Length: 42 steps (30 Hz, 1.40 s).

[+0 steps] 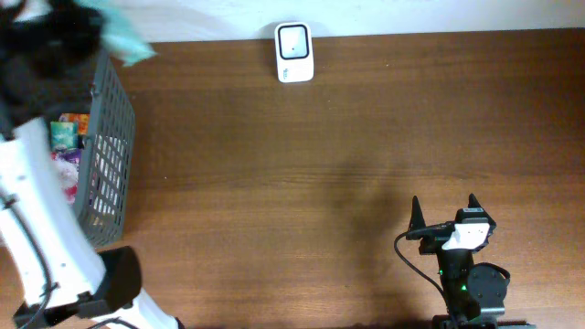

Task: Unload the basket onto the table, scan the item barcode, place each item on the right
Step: 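Lift the green wipes pack and carry it toward the scanner, then release the green wipes pack on the table near the scanner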

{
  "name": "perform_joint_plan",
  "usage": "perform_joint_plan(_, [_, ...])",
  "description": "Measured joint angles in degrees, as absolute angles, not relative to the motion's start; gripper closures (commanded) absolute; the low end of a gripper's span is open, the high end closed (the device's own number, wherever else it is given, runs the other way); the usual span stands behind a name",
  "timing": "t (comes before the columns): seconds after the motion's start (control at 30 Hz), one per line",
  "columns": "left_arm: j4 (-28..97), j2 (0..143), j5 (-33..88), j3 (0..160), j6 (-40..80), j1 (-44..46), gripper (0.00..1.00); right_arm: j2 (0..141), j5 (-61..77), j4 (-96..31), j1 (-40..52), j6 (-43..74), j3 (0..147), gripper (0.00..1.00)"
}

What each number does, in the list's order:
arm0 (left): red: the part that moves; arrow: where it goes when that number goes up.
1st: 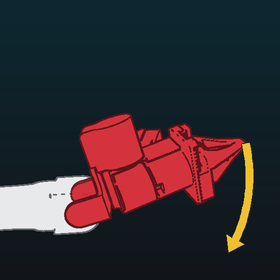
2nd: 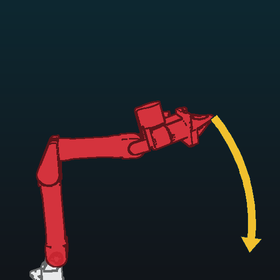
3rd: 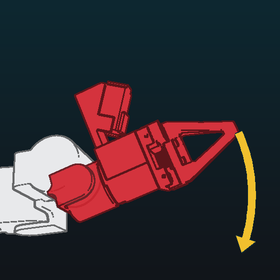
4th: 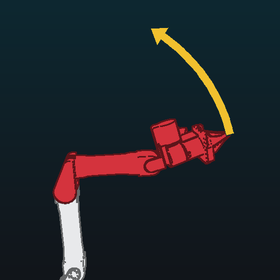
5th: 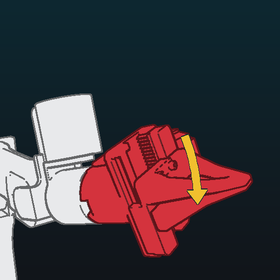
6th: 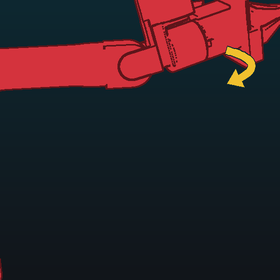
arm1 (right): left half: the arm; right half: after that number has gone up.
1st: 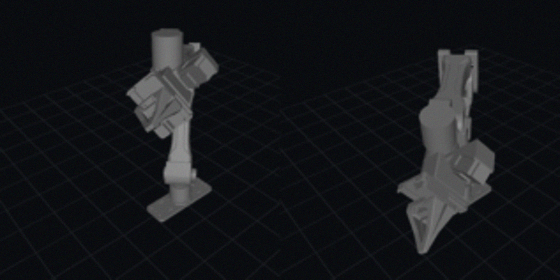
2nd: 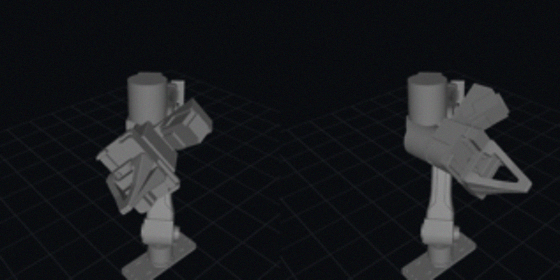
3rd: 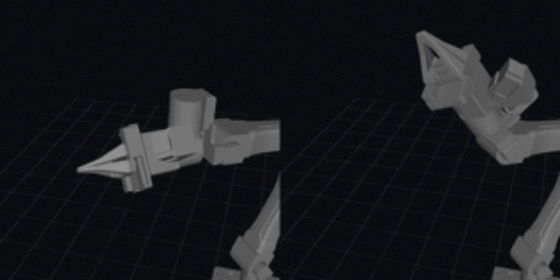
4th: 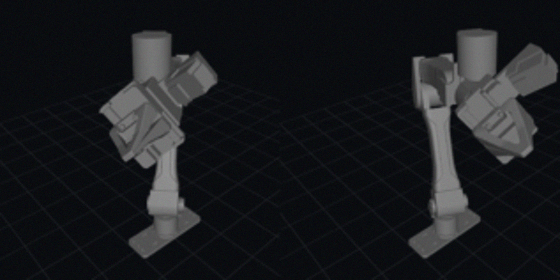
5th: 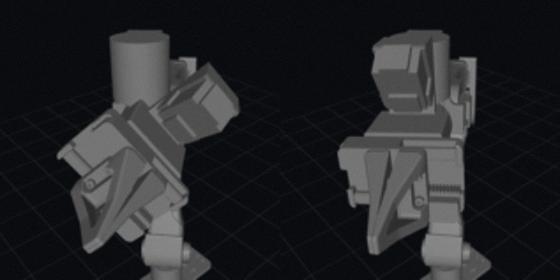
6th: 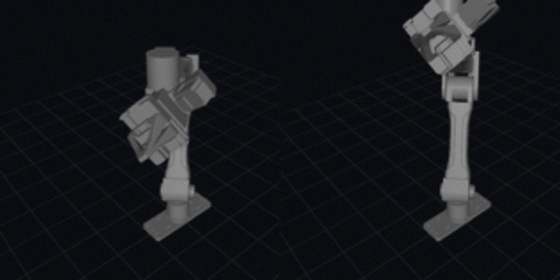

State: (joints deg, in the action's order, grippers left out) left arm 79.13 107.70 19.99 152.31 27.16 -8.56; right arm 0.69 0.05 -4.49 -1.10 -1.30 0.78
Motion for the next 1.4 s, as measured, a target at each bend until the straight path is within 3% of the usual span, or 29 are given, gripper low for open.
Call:
perform_joint_plan(0.33, [83.7, 122.93, -2.07, 152.31, 24.4, 24.4, 1.0, 0.69, 0.05, -4.51, -1.1, -1.34, 0.78, 0.01])
perform_joint_plan(0.8, [86.98, 143.06, -9.74, 152.2, 31.86, 33.28, 0.98, 0.69, 0.05, -4.51, -1.1, -1.32, 0.78, 0.01])
perform_joint_plan(0.87, [86.54, 144.86, -9.61, 152.2, 33.98, 33.32, 0.92, 0.69, 0.05, -4.49, -1.1, -1.3, 0.78, 0.01])
perform_joint_plan(0.97, [83.07, 147.41, -7.46, 152.2, 35.83, 33.63, 0.65, 0.69, 0.05, -4.49, -1.1, -1.32, 0.78, 0.01])
perform_joint_plan(1.03, [82.39, 148.57, -6.57, 152.2, 36.67, 34.52, 0.6, 0.69, 0.05, -4.51, -1.1, -1.32, 0.78, 0.01])
perform_joint_plan(1.07, [82.41, 148.92, -6.17, 152.2, 36.67, 35.29, 0.52, 0.69, 0.05, -4.49, -1.1, -1.32, 0.78, 0.01])
perform_joint_plan(1.23, [83.44, 149.51, -5.5, 153.8, 33.91, 38.7, 0.49, 0.69, 0.05, -4.49, -1.1, -1.3, 0.78, 0.01])
perform_joint_plan(1.33, [86.21, 149.38, -5.21, 161.4, 31.09, 37.67, 0.31, 0.69, 0.05, -4.49, -1.1, -1.3, 0.78, 0.01])
perform_joint_plan(1.4, [87.77, 147.74, -5.02, 167.06, 28.36, 35.46, 0.28, 0.69, 0.03, -4.49, -1.1, -1.32, 0.78, 0.01])
